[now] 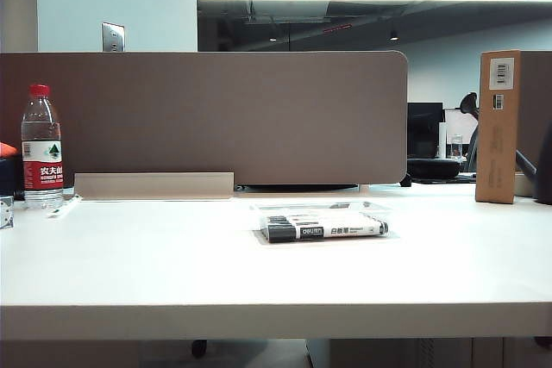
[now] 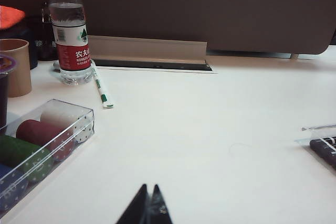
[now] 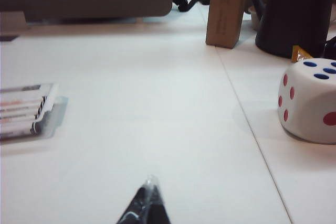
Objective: Pick up the markers scattered on the table and put them into the packaging box, making sure the markers fit the shape of the box's grooves.
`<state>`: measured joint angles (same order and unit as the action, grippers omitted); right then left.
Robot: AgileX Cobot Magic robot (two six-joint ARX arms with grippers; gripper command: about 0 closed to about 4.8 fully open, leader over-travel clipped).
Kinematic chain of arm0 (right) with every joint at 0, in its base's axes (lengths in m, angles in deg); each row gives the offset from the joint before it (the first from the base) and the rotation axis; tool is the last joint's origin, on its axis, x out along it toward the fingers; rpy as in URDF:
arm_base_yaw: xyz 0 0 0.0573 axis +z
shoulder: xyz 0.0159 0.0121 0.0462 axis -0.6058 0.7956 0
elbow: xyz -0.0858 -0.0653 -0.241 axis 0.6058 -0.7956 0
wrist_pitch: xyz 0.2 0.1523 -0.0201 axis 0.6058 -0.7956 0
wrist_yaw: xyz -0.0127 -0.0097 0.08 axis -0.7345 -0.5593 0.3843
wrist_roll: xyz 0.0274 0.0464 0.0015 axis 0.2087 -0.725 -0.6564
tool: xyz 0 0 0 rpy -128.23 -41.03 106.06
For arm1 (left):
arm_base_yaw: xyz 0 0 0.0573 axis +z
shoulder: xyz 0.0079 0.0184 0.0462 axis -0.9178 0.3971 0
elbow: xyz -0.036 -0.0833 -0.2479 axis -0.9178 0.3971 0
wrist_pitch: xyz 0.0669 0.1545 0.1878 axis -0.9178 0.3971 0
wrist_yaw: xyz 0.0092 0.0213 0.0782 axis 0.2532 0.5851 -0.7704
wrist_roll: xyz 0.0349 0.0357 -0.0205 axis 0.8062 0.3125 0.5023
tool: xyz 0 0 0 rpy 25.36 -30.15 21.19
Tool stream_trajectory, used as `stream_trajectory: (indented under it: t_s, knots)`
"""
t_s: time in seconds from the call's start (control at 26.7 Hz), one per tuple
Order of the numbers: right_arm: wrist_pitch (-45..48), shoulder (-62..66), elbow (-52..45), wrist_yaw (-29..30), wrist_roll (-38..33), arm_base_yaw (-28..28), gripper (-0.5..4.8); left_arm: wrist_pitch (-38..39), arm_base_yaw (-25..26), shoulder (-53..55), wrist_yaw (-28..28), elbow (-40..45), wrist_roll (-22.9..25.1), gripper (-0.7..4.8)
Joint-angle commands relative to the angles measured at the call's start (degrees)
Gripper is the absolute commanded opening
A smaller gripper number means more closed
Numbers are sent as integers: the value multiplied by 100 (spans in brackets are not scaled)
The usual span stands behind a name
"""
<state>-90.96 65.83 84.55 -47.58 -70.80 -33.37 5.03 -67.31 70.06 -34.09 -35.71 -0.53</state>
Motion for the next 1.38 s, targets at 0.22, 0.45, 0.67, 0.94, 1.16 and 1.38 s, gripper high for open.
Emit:
stream_trajectory:
  t_s: [0.22, 0.45, 0.67, 0.94, 1.16, 1.38]
  knots:
    - [-7, -7, -26, 26, 52, -9, -3, -68, -4, -2, 17, -26, 22, -2]
    - [-7, -7, -26, 52, 52, -101, -3, -68, -4, -2, 17, -26, 22, -2]
    - [-4, -7, -26, 57, 52, -197, -3, -68, -4, -2, 17, -26, 22, -2]
    - [-11, -7, -26, 387, 151, -201, -3, -68, -4, -2, 20, -26, 22, -2]
    - [-20, -7, -26, 391, 219, -201, -3, -68, -4, -2, 17, -26, 22, -2]
    - [-46, -7, -26, 131, 192, -201, -3, -68, -4, -2, 17, -26, 22, -2]
